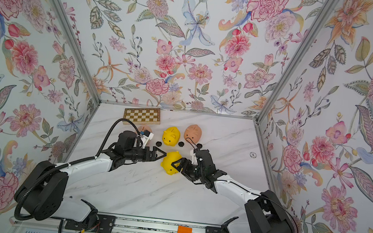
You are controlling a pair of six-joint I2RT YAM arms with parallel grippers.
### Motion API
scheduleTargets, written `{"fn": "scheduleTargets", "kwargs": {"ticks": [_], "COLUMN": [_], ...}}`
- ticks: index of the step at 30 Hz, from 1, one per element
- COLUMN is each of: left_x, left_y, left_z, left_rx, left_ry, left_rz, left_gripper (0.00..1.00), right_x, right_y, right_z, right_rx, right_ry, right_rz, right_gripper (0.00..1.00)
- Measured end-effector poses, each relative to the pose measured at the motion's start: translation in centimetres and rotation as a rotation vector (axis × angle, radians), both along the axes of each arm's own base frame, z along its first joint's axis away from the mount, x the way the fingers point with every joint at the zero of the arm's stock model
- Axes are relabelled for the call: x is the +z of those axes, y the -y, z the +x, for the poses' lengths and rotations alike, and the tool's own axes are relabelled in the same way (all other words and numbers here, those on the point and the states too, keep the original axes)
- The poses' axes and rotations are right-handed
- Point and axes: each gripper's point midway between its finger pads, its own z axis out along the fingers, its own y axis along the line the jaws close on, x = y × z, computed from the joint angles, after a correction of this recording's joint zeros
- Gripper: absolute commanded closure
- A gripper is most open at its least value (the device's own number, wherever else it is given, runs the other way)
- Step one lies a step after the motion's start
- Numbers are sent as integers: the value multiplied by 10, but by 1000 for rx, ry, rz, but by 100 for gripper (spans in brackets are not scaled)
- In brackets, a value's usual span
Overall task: Open piggy banks
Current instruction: Adjust the piggy bank at the center of the board.
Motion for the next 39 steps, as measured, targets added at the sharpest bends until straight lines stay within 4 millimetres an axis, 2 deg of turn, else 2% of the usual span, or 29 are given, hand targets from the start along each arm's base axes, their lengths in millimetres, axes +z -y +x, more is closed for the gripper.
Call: {"fn": "scheduleTargets", "kwargs": {"ticks": [7, 12, 16, 19, 24, 27, 30, 32, 36, 39], "left_x": [21, 20, 13, 8, 12, 14, 14, 12, 5, 4], "left_y": [-18, -27, -30, -32, -34, -33, -32, -32, -33, -31], "left_z": [-1, -6, -7, -10, -8, -8, -10, -11, -19, -29], "left_rx": [36, 47, 51, 44, 41, 34, 26, 24, 19, 9], "left_ry": [90, 107, 106, 100, 117, 122, 117, 108, 75, 64], "left_rz": [28, 30, 26, 17, -5, -15, -18, -15, 12, 39], "left_gripper": [1, 1, 1, 1, 1, 1, 1, 1, 1, 1], "right_x": [5, 9, 8, 8, 10, 15, 28, 37, 44, 32], "right_y": [28, 37, 34, 31, 22, 17, 8, 10, 41, 80], "right_z": [-26, -47, -58, -62, -67, -69, -64, -60, -42, -28], "right_rx": [70, 115, 144, 143, 149, 151, 141, 124, 15, -96], "right_ry": [-77, -131, -153, -157, -141, -123, -70, -39, 3, 1], "right_rz": [-235, -386, -474, -519, -565, -546, -465, -418, -369, -392], "right_gripper": [46, 42, 31, 17, 2, 1, 1, 1, 1, 1]}}
